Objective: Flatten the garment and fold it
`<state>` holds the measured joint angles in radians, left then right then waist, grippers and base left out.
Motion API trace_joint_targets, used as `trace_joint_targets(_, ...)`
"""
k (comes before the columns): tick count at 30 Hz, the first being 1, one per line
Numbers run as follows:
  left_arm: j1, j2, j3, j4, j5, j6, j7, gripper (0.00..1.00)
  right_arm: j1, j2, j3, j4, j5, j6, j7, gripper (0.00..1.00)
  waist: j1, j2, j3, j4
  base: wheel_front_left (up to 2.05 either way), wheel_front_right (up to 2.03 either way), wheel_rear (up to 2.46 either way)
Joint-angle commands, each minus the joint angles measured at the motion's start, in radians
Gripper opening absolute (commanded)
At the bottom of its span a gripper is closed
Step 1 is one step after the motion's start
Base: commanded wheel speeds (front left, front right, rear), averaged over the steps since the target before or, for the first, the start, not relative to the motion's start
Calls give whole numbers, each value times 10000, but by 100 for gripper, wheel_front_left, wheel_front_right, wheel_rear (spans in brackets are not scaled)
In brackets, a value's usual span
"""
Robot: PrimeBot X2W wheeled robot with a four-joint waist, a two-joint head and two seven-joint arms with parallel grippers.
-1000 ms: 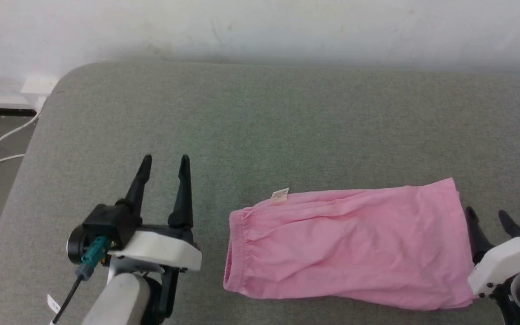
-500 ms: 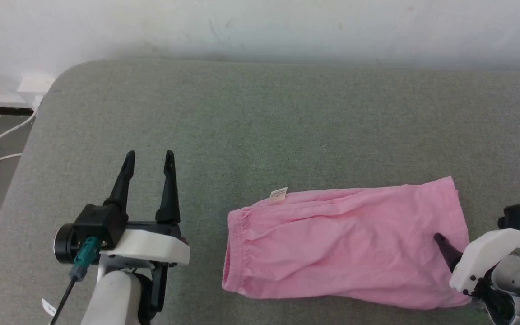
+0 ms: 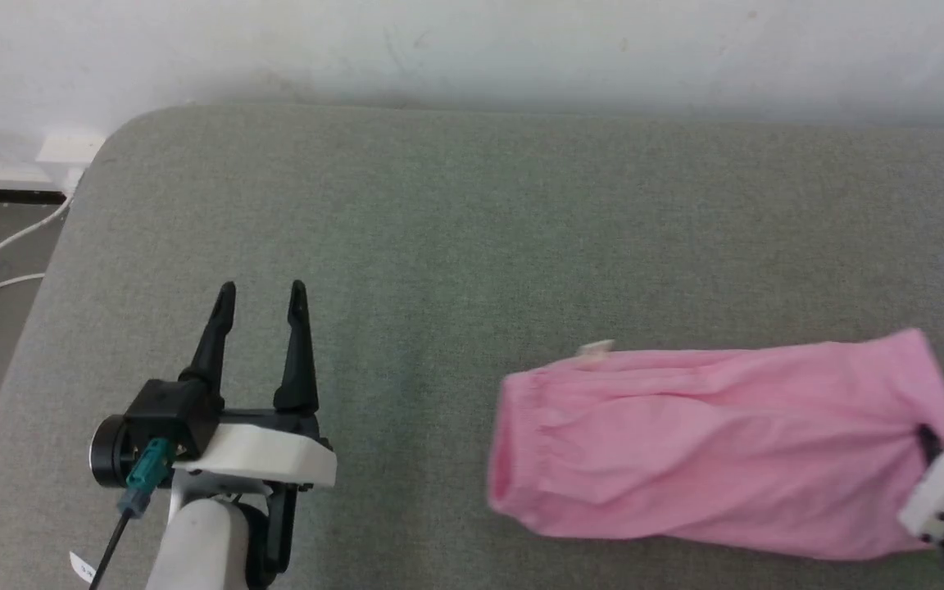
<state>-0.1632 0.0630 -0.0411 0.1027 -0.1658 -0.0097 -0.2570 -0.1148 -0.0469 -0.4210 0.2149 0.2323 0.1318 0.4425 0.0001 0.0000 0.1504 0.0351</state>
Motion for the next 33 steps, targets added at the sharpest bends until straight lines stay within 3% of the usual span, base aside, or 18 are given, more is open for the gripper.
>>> trace_joint_targets(1, 120, -56, 40, -13, 89, -99, -47, 100, 137, -39, -274, -154, -290, -11, -157, 0, -1, 0, 7, 22, 0, 0, 0)
trace_joint_targets(5, 141, -95, 68, -6, 91, -157, -47, 100, 502, -38, -1269, -791, -1379, -11, -293, 0, -1, 0, 6, 75, 0, 0, 0)
trace_joint_targets(9, 216, -114, 66, -3, 79, -177, -47, 100, 896, -37, -1138, -1772, -1902, -11, -164, 0, -1, 0, -14, 58, 0, 0, 0)
trace_joint_targets(14, 306, -123, 26, 35, 7, -205, -47, 100, 1395, -36, 340, -3767, -1761, -11, 524, 0, -1, 0, -84, 18, 0, 0, 0)
trace_joint_targets(21, 245, -126, -160, 174, -207, -116, -47, 100, 1551, -338, 3898, -5929, -1295, -11, 2185, 0, -1, 0, -110, 149, 0, 0, 0)
trace_joint_targets(27, 102, -126, -324, 202, -336, -65, -47, 100, 823, -702, 6438, -4940, -1086, -11, 2948, 0, -1, 0, 28, 387, 0, 0, 0)
trace_joint_targets(33, 28, -127, -460, 233, -455, -6, -47, 100, 155, -393, 7317, -2986, -780, -11, 3002, 0, -1, 0, 151, 624, 0, 0, 0)
